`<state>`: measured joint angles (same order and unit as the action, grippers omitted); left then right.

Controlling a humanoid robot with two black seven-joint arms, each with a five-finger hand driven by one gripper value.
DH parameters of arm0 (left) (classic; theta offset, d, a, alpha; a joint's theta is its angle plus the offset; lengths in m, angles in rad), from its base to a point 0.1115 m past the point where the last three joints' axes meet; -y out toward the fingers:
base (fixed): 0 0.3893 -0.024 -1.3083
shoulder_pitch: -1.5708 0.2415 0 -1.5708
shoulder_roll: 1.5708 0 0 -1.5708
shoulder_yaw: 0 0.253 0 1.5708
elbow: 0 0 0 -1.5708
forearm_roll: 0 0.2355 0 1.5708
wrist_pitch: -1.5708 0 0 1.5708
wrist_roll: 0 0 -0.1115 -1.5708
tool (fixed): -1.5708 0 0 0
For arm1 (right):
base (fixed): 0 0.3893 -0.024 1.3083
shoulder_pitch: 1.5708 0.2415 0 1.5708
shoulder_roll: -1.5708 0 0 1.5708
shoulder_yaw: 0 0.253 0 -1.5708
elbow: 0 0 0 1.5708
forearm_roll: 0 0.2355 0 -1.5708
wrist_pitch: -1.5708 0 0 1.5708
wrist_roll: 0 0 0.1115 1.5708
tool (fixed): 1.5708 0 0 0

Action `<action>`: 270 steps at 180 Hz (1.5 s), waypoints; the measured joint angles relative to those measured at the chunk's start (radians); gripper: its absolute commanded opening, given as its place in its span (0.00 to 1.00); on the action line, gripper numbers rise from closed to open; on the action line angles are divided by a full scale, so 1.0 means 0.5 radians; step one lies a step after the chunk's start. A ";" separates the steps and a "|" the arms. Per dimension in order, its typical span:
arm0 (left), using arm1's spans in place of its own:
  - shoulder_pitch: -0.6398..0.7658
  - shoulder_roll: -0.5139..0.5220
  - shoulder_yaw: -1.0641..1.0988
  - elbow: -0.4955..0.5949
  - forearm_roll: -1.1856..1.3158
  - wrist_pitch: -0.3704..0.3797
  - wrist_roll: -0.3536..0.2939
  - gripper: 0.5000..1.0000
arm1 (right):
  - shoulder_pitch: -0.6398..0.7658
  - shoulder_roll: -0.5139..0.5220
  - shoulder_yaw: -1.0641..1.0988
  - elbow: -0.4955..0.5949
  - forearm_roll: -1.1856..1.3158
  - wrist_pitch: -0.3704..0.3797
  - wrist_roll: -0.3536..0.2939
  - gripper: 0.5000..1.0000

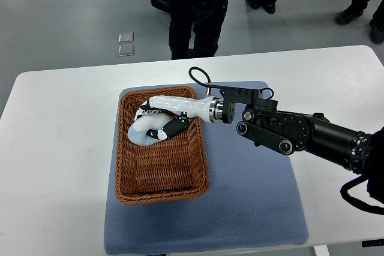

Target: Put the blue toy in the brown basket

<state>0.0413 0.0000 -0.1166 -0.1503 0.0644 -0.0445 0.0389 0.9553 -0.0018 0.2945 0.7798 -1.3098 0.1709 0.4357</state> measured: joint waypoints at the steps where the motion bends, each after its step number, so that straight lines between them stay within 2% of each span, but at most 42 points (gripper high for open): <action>1: 0.000 0.000 0.000 0.000 0.000 0.000 0.000 1.00 | -0.001 0.000 0.000 0.000 0.000 -0.002 0.000 0.48; 2: 0.000 0.000 0.000 0.000 0.000 0.000 0.000 1.00 | -0.002 0.000 -0.001 -0.001 0.000 -0.005 0.000 0.53; 8: 0.000 0.000 0.000 0.000 0.000 0.000 0.000 1.00 | -0.009 0.001 -0.003 -0.002 0.000 -0.026 0.000 0.63; 20: 0.000 0.000 0.000 0.000 0.000 0.000 0.000 1.00 | -0.023 0.001 -0.008 -0.007 0.000 -0.077 0.000 0.72; 40: 0.000 0.000 0.000 0.000 0.000 0.000 0.000 1.00 | -0.029 -0.004 -0.046 -0.010 0.000 -0.113 0.000 0.74; 48: 0.000 0.000 0.000 0.000 0.000 0.000 0.000 1.00 | -0.030 -0.012 -0.066 -0.010 0.003 -0.113 0.000 0.79; 74: 0.000 0.000 0.000 0.000 0.000 0.000 0.001 1.00 | -0.027 -0.050 -0.072 -0.009 0.131 -0.047 0.000 0.81; 101: 0.000 0.000 0.000 0.000 0.000 0.000 0.001 1.00 | 0.014 -0.141 -0.057 -0.002 0.419 0.146 -0.014 0.81; 131: 0.000 0.000 0.000 0.000 0.000 0.000 0.001 1.00 | 0.051 -0.265 0.005 0.013 0.678 0.285 -0.076 0.81; 148: 0.000 0.000 0.000 0.000 0.000 0.000 0.001 1.00 | 0.054 -0.338 0.098 0.013 0.866 0.390 -0.138 0.81; 162: 0.000 0.000 0.000 0.000 0.000 0.000 0.001 1.00 | 0.049 -0.419 0.180 0.009 1.052 0.450 -0.244 0.81; 189: 0.000 0.000 0.000 0.000 0.000 0.000 0.001 1.00 | 0.010 -0.533 0.229 -0.009 1.438 0.474 -0.487 0.81; 205: 0.000 0.000 0.000 0.000 0.000 0.000 0.001 1.00 | -0.020 -0.585 0.232 -0.038 1.702 0.476 -0.588 0.81; 270: -0.001 0.000 0.000 0.000 0.000 0.000 0.001 1.00 | -0.060 -0.594 0.231 -0.351 2.541 0.477 -0.734 0.81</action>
<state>0.0410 0.0000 -0.1167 -0.1503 0.0644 -0.0445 0.0392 0.9255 -0.2988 0.4098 0.6044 -0.0396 0.4096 0.0686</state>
